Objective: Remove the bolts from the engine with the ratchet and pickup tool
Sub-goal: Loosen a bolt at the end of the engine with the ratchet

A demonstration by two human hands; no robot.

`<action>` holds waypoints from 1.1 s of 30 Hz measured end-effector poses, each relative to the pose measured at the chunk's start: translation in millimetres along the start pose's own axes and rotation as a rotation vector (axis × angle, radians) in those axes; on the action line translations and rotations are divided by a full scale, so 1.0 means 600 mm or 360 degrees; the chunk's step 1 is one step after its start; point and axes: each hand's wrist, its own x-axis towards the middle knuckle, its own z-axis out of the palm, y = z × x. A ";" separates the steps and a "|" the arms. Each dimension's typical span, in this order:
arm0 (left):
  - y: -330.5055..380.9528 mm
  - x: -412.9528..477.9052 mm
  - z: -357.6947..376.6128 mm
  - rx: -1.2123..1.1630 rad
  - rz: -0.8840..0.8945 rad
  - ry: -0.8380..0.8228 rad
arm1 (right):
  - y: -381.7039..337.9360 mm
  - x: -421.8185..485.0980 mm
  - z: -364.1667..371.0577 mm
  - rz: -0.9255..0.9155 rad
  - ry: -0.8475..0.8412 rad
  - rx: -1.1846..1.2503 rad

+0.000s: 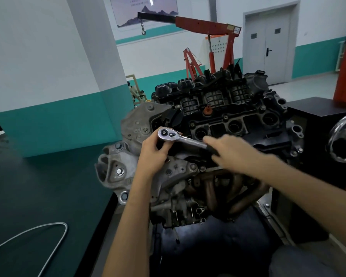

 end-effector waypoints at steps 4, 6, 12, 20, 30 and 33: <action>-0.001 -0.003 0.012 0.0061 -0.0048 0.0173 | 0.015 0.017 -0.023 -0.0025 0.0036 -0.0234; -0.005 -0.004 0.017 0.0117 -0.0070 0.0279 | -0.016 -0.014 0.010 0.0127 0.0083 0.0060; -0.008 -0.004 0.019 0.0084 -0.0132 0.0295 | -0.183 -0.057 0.121 0.0449 0.0145 0.1275; -0.001 0.000 0.000 -0.0055 0.0019 -0.0021 | -0.041 -0.029 0.034 0.0113 -0.0071 0.0449; -0.012 0.001 0.016 0.0187 -0.0135 0.0297 | -0.066 -0.037 0.048 0.0236 0.0061 0.0588; -0.012 -0.001 0.019 0.0183 -0.0135 0.0260 | -0.138 -0.056 0.106 0.0361 0.0092 0.1136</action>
